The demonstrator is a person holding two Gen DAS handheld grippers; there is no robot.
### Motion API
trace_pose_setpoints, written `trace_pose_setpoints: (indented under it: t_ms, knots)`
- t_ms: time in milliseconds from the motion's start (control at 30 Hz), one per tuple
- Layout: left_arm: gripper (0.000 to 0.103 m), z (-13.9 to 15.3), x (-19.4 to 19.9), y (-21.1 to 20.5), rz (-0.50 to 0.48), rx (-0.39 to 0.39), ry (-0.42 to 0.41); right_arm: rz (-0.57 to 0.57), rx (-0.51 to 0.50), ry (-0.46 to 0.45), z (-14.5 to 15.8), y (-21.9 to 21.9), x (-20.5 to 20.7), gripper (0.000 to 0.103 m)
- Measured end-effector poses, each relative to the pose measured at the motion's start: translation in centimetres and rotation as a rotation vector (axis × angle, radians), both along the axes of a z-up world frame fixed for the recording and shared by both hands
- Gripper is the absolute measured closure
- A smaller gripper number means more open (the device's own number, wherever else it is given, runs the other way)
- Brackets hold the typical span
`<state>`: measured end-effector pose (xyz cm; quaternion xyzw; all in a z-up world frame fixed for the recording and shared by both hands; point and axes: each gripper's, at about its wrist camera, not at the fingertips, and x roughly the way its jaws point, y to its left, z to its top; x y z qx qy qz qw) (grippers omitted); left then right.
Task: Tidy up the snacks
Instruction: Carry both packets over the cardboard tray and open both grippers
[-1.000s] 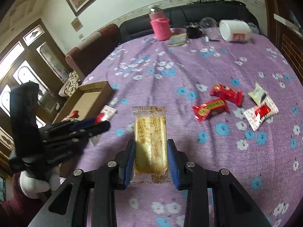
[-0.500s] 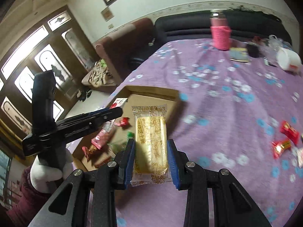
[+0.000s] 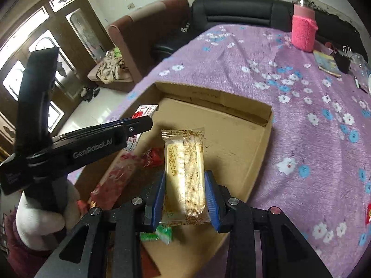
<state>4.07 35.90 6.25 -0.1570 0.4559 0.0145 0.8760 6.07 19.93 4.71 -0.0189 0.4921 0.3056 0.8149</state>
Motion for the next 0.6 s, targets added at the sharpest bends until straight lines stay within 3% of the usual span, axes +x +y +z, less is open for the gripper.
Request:
trace_pose_setpoints:
  t_ms: [167, 300, 433, 600]
  knots:
    - [0.07, -0.7, 0.3, 0.6, 0.013, -0.014, 0.012, -0.007, -0.03, 0.006, -1.2, 0.8, 0.5, 0.065]
    - [0.048, -0.4, 0.1, 0.7, 0.013, -0.024, -0.005, -0.017, -0.014, 0.018, -1.6, 0.5, 0.8, 0.064]
    - [0.047, 0.7, -0.6, 0.4, 0.007, -0.045, -0.017, -0.029, -0.003, -0.021, -0.5, -0.6, 0.0, 0.064]
    - [0.031, 3.8, -2.9, -1.3, 0.006, -0.027, -0.069, -0.059, 0.021, -0.081, 1.6, -3.4, -1.6, 0.064]
